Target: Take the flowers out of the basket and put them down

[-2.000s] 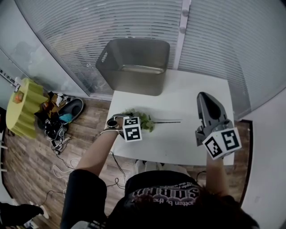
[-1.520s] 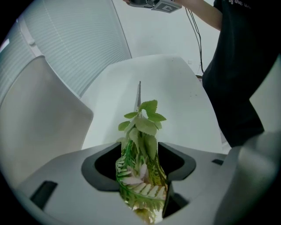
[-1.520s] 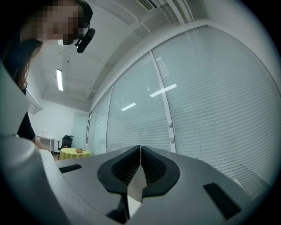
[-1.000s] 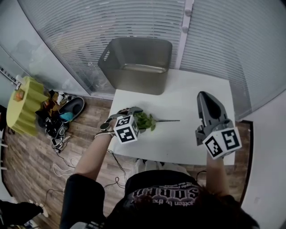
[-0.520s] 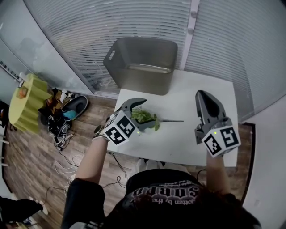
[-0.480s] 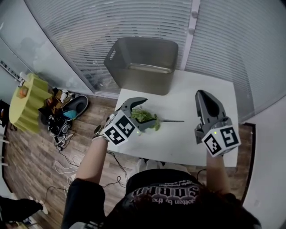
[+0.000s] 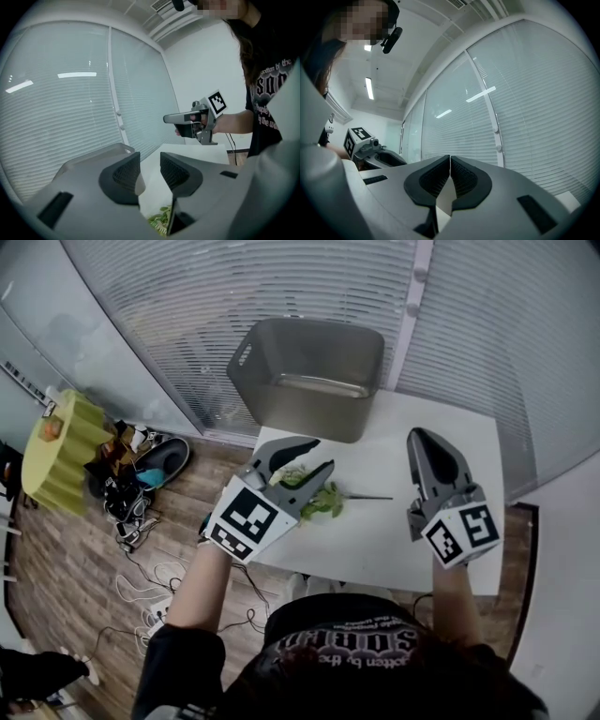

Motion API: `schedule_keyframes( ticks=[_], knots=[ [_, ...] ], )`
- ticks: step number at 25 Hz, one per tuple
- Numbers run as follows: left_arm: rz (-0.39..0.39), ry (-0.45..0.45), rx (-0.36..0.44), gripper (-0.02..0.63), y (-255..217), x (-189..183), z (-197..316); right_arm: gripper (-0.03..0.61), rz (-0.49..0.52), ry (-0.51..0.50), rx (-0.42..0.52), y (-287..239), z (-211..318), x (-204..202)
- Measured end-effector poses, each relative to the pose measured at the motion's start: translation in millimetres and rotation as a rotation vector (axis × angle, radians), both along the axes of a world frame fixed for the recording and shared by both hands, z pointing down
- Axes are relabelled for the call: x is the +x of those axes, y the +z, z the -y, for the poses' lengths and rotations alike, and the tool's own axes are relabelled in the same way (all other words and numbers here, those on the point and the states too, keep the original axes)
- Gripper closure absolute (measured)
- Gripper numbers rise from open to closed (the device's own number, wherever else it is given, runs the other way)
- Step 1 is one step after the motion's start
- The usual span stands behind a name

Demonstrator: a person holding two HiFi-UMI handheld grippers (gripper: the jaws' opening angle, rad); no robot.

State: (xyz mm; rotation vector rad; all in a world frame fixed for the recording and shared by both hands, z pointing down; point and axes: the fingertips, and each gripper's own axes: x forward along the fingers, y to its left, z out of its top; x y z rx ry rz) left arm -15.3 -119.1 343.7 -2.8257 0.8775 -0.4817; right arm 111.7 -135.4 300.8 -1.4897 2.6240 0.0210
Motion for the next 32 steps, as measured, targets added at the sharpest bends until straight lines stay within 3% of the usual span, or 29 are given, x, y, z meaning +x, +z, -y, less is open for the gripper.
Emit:
schedule_keyframes(
  ticks=[4, 13, 20, 32],
  knots=[
    [-0.076, -0.051, 0.068, 0.512, -20, -3, 1, 0.549, -0.004, 0.001, -0.004, 1, 5, -4],
    [-0.163, -0.199, 0.086, 0.611, -36, -23, 21, 0.549, -0.008, -0.021, -0.002, 1, 17, -20],
    [-0.272, -0.374, 0.085, 0.611, -46, -58, 39, 0.549, -0.016, -0.022, -0.005, 0, 27, -30],
    [-0.34, -0.521, 0.006, 0.611, -31, -94, 55, 0.549, -0.024, -0.012, -0.012, 2, 44, -47]
  ],
)
